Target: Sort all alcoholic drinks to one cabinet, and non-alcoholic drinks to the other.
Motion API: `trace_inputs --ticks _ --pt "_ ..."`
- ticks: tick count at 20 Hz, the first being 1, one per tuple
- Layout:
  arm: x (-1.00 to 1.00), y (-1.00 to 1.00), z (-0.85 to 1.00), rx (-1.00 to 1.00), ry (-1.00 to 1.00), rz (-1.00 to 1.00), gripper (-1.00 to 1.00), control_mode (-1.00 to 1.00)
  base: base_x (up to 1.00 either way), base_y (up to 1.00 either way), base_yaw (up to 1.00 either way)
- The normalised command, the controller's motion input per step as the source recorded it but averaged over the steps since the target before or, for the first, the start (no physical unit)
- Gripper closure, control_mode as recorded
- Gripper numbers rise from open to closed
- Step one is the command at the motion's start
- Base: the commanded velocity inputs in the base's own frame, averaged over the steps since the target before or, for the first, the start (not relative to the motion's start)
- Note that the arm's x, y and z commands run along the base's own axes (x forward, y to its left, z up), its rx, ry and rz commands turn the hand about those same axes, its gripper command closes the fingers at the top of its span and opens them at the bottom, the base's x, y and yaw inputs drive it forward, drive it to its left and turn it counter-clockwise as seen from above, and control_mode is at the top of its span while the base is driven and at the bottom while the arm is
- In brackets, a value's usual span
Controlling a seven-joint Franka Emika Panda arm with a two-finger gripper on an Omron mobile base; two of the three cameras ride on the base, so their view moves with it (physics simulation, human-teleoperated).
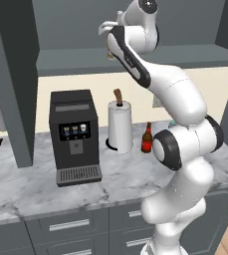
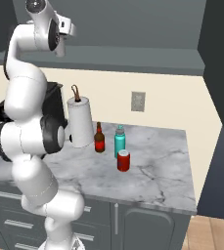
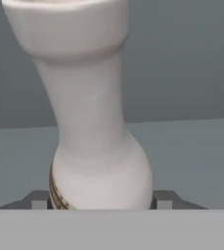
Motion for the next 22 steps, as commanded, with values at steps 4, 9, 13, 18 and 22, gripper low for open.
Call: trace_inputs --ticks 4,9,13,18,22 --pt "0.1 0.08 -0.37 0.0 0.04 -0.04 -1.0 -1.0 0.0 0.0 0.0" --pt "0.34 0.05 -0.23 0.0 0.0 -0.02 -1.0 -1.0 0.0 0.0 0.0" --pt "0.44 0.0 -0.23 0.0 0.0 0.0 -1.0 -1.0 0.0 0.0 0.0" --pt "0.0 0.02 -0.11 0.0 0.0 0.0 -1.0 -1.0 0.0 0.0 0.0" --pt "-0.83 0.13 -0.11 0.0 0.0 0.0 -1.0 -1.0 0.0 0.0 0.0"
